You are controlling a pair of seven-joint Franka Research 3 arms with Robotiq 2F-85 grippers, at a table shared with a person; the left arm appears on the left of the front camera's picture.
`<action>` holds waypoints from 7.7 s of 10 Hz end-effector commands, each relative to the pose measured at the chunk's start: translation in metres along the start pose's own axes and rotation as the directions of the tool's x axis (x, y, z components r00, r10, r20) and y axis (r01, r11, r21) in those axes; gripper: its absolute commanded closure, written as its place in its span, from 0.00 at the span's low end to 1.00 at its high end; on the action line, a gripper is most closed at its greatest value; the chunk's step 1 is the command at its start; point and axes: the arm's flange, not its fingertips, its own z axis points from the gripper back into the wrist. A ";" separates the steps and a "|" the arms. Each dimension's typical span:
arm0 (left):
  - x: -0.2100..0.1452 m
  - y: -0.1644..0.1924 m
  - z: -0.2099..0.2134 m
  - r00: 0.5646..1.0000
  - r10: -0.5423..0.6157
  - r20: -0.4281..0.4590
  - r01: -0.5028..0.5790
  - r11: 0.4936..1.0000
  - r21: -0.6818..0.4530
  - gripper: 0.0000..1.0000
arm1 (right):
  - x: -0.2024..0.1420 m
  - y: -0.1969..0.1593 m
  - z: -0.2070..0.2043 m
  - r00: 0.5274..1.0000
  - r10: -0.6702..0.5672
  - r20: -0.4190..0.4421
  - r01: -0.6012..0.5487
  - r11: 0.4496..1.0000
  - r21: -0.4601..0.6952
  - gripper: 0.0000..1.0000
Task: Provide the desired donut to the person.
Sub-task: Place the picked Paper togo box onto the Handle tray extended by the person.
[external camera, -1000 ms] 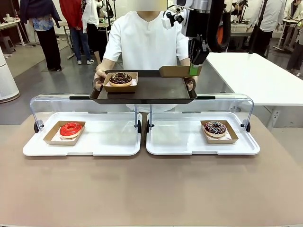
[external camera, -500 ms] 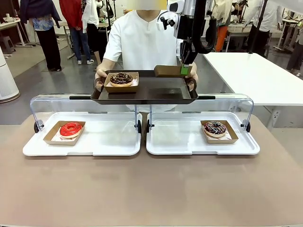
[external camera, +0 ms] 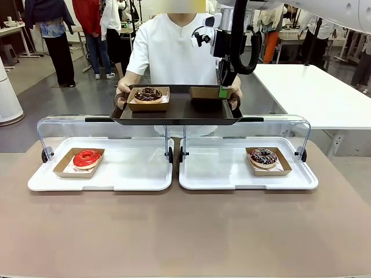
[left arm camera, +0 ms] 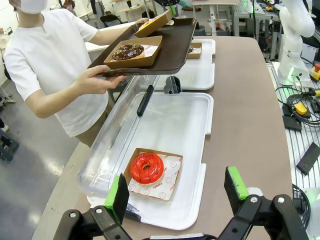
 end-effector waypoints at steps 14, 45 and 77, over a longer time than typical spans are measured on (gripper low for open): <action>0.001 -0.001 0.002 1.000 -0.003 0.000 0.003 1.000 0.001 0.00 | 0.004 -0.004 -0.006 0.996 -0.085 0.012 0.083 0.986 0.142 0.21; 0.001 -0.001 0.002 1.000 -0.003 0.000 0.003 1.000 0.001 0.00 | -0.199 0.170 0.039 0.954 -0.161 0.252 0.203 0.968 -0.149 0.00; 0.001 -0.001 0.002 1.000 -0.003 0.000 0.003 1.000 0.001 0.00 | -0.446 0.167 -0.071 0.430 -0.001 0.903 0.237 0.965 -0.111 0.00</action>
